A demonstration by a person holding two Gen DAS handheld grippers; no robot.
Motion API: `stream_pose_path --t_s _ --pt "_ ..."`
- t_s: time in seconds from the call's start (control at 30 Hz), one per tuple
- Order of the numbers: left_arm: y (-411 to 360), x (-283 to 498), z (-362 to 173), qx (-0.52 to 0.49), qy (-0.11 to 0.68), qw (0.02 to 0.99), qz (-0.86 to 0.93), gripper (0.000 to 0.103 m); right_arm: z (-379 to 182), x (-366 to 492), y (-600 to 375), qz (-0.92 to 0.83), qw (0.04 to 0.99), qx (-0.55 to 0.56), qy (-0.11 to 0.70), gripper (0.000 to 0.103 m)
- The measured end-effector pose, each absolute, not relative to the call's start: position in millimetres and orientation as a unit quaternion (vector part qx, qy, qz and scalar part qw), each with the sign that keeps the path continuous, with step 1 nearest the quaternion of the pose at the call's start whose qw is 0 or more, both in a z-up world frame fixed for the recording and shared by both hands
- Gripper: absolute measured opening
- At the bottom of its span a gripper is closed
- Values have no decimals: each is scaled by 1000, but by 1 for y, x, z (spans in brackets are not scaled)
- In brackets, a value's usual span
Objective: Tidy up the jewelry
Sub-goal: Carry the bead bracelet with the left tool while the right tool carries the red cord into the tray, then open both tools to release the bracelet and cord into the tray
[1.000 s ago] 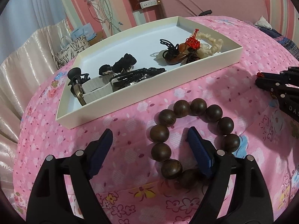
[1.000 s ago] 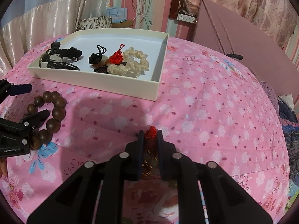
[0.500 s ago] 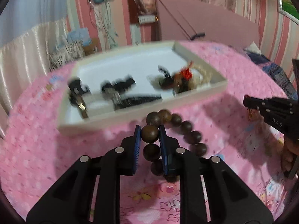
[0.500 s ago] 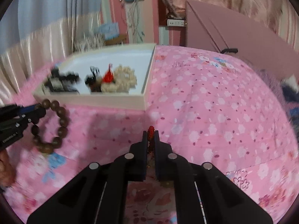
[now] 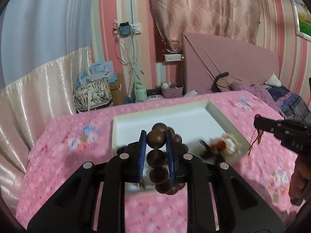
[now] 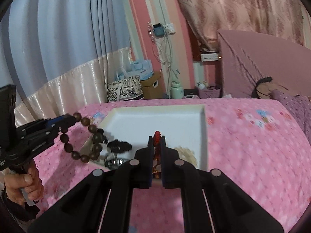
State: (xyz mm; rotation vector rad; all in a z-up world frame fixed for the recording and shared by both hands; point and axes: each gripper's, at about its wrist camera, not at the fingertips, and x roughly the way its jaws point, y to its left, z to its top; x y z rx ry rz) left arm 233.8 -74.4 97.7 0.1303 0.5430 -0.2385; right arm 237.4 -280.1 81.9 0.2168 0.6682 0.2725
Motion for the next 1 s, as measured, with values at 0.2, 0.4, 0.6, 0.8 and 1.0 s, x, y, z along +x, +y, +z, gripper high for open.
stream_pose_path --t_s 0.2,0.4,0.6,0.8,1.0 --pt "-79 289 85 90 267 956 -80 18 59 286 -262 117 928 85 344 5" --pt "-76 321 47 66 284 954 -75 18 22 312 -255 89 925 73 363 6" --pt "-83 335 19 61 307 948 -63 18 0 328 -252 80 915 50 393 6" --pt "-77 335 13 47 313 947 -52 18 -17 334 -248 78 904 45 418 9" --pt "-78 337 10 48 311 948 -44 19 -18 332 -248 69 903 46 421 10"
